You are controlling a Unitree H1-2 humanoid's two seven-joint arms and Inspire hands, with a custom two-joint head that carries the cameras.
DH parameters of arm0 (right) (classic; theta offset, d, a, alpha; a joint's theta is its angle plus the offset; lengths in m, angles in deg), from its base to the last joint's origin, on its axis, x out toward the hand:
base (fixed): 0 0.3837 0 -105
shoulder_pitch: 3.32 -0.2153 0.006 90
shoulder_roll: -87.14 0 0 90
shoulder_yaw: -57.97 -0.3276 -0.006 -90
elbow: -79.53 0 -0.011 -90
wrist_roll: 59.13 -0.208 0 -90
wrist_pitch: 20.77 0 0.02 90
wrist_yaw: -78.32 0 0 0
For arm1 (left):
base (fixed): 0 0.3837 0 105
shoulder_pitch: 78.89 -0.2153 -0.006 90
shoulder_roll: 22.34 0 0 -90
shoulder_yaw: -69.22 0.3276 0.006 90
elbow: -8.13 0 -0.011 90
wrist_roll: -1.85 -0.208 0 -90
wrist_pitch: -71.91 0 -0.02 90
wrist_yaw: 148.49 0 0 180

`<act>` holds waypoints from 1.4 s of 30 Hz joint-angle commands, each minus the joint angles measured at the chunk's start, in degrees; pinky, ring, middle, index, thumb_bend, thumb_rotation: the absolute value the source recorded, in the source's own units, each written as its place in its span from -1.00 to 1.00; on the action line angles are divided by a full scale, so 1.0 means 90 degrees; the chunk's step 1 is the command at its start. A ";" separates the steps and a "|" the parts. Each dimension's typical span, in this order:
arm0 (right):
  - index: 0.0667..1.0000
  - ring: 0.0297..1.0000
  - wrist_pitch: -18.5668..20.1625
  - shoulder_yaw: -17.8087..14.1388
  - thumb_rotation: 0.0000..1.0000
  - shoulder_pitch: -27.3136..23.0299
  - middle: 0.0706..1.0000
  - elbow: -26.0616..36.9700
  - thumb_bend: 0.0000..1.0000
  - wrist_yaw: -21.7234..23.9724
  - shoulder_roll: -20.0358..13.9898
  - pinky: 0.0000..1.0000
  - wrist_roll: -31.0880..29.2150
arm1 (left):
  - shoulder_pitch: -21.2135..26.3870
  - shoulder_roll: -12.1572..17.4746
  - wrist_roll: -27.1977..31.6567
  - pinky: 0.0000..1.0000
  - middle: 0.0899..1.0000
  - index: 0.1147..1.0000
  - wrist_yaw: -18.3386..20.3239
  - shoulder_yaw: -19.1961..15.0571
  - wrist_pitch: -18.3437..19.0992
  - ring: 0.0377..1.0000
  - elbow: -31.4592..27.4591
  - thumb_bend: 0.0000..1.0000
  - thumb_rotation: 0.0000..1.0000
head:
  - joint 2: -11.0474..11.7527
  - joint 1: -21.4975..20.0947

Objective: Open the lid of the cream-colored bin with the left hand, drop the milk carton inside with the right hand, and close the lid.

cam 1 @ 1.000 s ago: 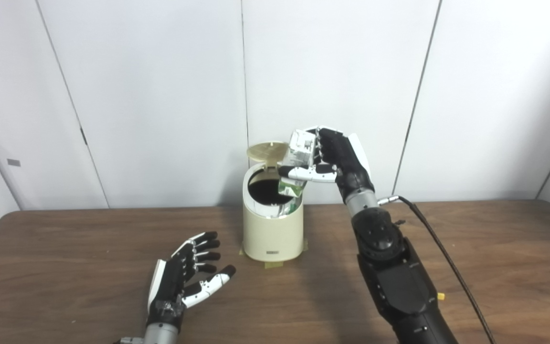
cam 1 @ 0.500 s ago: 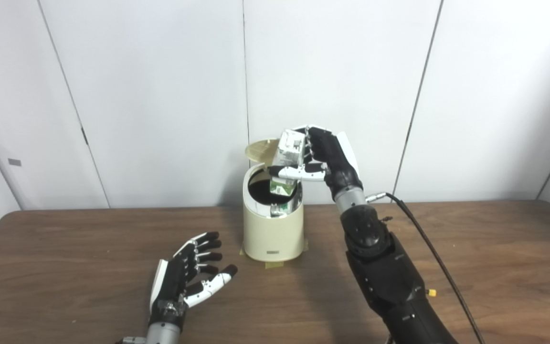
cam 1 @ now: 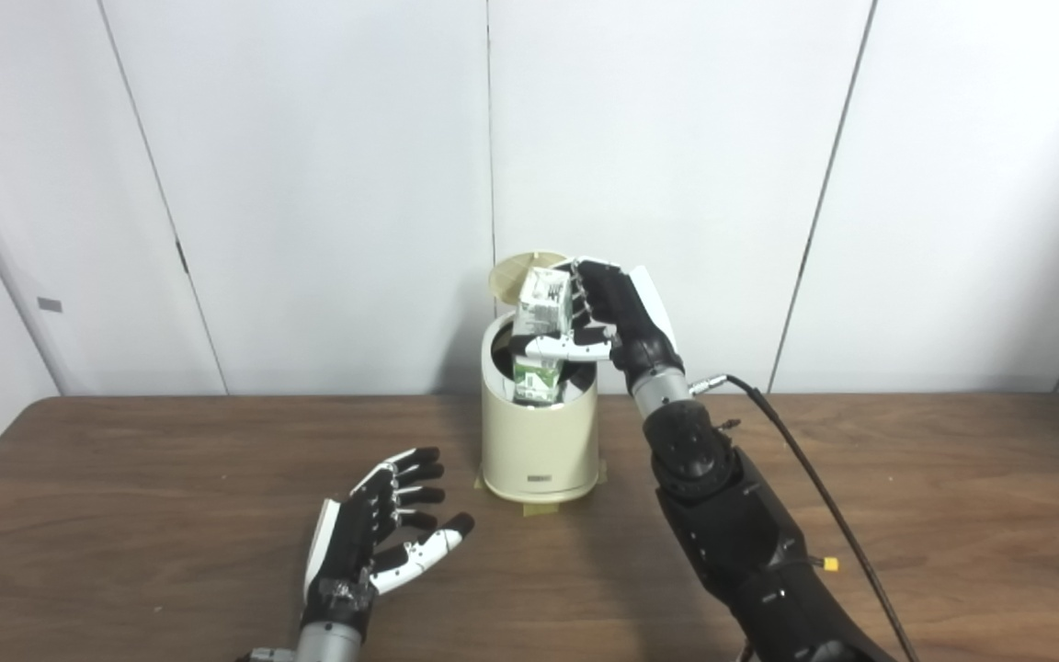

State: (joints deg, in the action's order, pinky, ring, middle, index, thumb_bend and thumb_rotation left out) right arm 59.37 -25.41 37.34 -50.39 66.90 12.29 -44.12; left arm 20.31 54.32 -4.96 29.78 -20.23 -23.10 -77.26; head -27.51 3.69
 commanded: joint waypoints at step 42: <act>0.02 -0.23 -0.1893 0.0871 -1.00 -0.0422 -0.12 -0.0418 0.03 -0.1380 -0.0651 -0.32 0.0838 | 0.0234 0.0112 0.0008 0.16 0.45 0.44 0.0043 0.0047 -0.0084 0.32 -0.0045 0.34 -0.74 | -0.0073 -0.0058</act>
State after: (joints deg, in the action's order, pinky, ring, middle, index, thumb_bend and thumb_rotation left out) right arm 44.00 -17.77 37.67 -54.78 55.65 7.13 -36.20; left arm 20.38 55.07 -4.87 30.06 -19.99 -22.92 -76.73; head -28.04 3.16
